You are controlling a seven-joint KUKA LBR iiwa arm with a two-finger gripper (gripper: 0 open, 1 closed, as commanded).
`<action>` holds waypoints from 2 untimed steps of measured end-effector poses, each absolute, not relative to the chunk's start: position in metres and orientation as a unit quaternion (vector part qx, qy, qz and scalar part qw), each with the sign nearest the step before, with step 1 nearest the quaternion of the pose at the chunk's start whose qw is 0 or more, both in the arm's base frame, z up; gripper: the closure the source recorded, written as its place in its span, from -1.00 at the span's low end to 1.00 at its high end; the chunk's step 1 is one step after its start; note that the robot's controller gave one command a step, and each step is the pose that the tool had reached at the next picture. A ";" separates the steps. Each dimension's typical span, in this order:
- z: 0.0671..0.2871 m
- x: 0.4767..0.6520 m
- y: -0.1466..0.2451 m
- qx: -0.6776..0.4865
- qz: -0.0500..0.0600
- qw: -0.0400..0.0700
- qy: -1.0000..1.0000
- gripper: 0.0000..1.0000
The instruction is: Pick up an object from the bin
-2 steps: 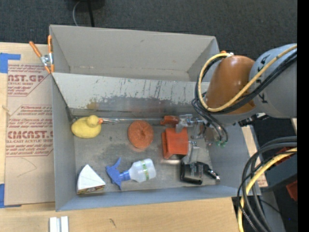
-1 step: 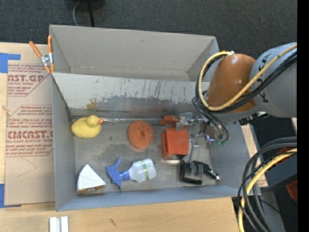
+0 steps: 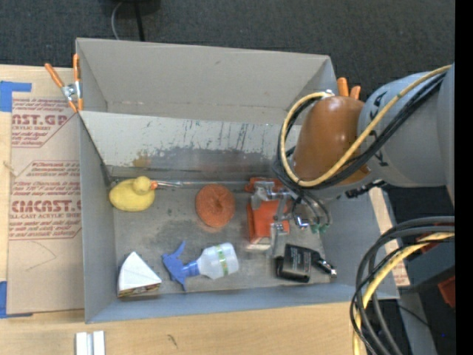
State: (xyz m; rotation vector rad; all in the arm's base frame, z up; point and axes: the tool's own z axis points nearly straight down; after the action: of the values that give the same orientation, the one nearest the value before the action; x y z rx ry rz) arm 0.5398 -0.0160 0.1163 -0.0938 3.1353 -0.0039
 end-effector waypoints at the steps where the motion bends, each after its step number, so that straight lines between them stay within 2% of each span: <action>1: 0.070 0.519 0.051 -0.048 0.001 0.001 0.999 1.00; 2: 0.070 0.519 0.050 -0.048 0.000 0.000 0.999 -1.00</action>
Offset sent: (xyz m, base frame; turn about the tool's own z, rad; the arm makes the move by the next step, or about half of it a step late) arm 0.0000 0.0000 0.0000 0.0000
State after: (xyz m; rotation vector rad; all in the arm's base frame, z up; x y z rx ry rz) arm 0.5191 0.0505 0.0697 -0.1511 3.1376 0.0012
